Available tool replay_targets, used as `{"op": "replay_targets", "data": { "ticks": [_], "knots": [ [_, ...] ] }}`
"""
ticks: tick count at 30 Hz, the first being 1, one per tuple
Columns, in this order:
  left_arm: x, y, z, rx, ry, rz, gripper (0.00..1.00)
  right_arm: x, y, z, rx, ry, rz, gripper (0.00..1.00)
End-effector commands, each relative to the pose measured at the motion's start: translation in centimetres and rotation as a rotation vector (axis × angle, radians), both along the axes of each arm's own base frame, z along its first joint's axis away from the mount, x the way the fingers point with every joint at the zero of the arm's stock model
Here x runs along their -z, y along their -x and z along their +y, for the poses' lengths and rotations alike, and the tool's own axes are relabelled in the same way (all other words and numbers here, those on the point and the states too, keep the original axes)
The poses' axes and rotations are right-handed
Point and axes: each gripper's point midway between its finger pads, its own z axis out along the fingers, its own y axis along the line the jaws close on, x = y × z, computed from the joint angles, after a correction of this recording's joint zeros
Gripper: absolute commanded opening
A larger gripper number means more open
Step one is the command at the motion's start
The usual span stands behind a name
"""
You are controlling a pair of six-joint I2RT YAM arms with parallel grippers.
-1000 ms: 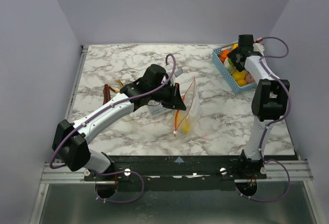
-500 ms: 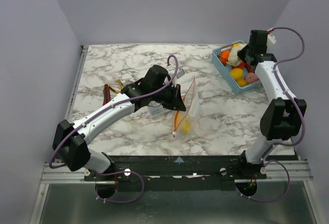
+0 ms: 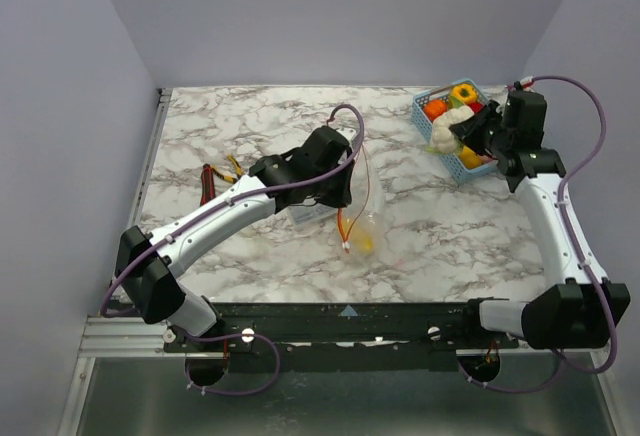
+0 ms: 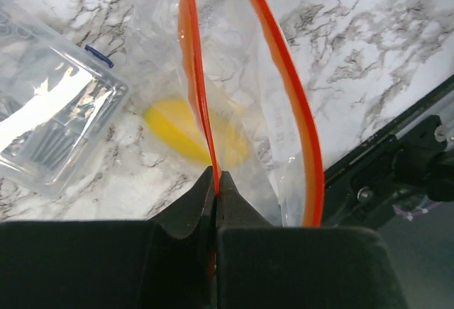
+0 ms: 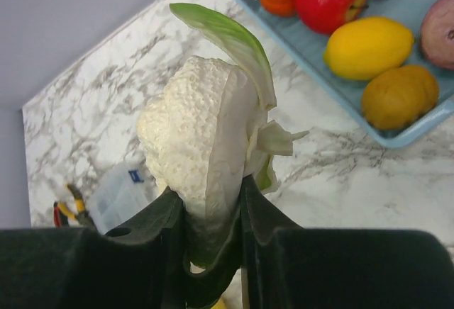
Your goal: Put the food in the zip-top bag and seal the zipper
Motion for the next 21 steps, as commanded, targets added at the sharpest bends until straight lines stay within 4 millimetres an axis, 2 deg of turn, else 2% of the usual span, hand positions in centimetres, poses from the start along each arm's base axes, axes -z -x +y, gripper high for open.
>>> {"op": "replay_targets", "data": {
  "ticks": [1,3,7,10,13,17,21],
  "knots": [
    [0.3,-1.3,1.1,-0.048,-0.087,-0.112,0.00,-0.5,5.2,4.1,-0.202,-0.052,0.014,0.00],
    [0.4,-0.4,0.2,0.007,-0.041,-0.087,0.00,-0.8,7.2,5.1,-0.241,-0.078,0.010,0.00],
    [-0.3,2.6,-2.0,0.177,0.073,-0.002,0.00,-1.0,11.2,6.7,-0.317,-0.143,0.013,0.00],
    [-0.6,3.3,-2.3,0.205,0.127,-0.005,0.00,-1.4,13.8,8.1,-0.393,-0.212,0.020,0.00],
    [-0.8,3.5,-2.2,0.208,0.143,-0.019,0.00,-2.9,16.0,9.8,-0.492,-0.291,0.004,0.00],
    [-1.2,3.5,-1.9,0.209,0.146,-0.037,0.00,-5.2,17.7,11.8,-0.598,-0.411,-0.020,0.00],
    [-2.0,3.6,-1.8,0.210,0.171,-0.040,0.00,-7.7,18.1,11.7,-0.600,-0.388,-0.046,0.00]
  ]
}}
